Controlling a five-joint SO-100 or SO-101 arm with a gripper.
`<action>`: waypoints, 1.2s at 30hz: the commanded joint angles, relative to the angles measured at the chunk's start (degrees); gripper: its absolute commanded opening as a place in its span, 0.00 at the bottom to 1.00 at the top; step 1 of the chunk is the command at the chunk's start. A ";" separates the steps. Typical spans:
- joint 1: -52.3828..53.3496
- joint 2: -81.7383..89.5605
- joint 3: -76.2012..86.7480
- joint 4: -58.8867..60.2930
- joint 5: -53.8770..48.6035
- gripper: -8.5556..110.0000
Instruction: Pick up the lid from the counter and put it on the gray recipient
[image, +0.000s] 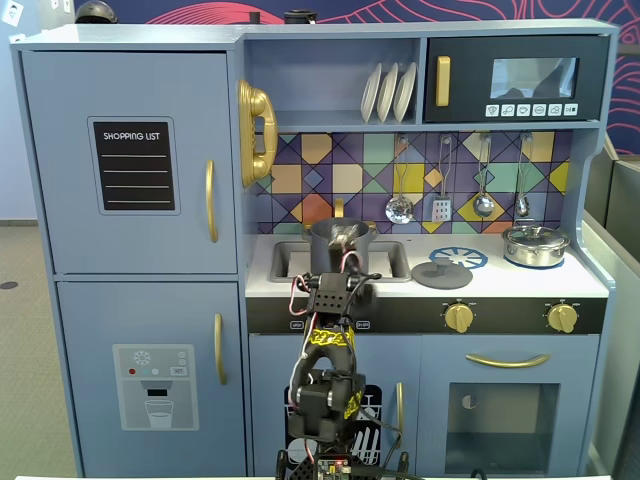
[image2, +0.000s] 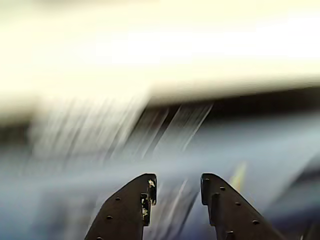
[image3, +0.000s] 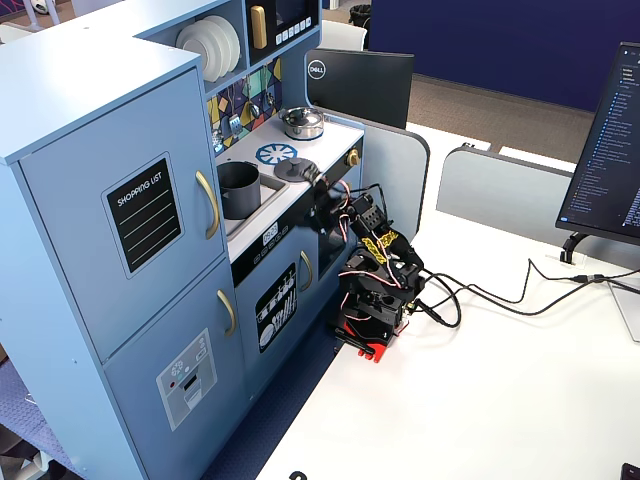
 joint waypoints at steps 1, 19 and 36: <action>7.82 -2.81 -2.99 -22.15 1.41 0.07; 20.39 -15.82 11.78 -64.25 7.56 0.24; 21.62 -33.49 6.86 -76.64 8.17 0.30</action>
